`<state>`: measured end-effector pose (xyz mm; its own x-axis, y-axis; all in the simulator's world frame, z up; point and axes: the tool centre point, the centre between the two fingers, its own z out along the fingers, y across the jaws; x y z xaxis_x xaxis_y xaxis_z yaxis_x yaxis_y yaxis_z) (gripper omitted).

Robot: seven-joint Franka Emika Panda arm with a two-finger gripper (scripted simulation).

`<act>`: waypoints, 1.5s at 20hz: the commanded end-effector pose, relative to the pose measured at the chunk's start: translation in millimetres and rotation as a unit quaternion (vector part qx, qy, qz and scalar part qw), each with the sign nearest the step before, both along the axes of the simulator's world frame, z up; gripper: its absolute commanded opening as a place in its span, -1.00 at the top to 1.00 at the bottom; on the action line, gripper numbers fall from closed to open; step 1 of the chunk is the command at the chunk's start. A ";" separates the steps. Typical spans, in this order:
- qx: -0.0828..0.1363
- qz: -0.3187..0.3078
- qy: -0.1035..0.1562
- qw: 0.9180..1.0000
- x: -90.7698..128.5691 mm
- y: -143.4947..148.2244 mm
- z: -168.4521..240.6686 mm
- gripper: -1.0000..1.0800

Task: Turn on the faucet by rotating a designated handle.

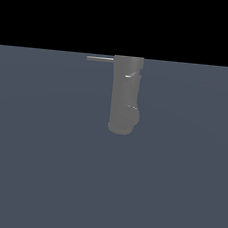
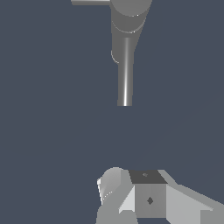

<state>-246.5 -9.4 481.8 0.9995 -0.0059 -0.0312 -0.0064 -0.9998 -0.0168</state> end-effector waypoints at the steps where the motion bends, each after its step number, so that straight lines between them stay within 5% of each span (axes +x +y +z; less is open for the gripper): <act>1: 0.000 0.000 0.000 1.000 0.0 0.0 0.0 1.00; 18: 0.016 -0.009 0.006 1.000 7.8 -4.6 2.4 1.00; 30: 0.043 -0.087 0.014 0.995 49.9 1.6 -4.2 1.00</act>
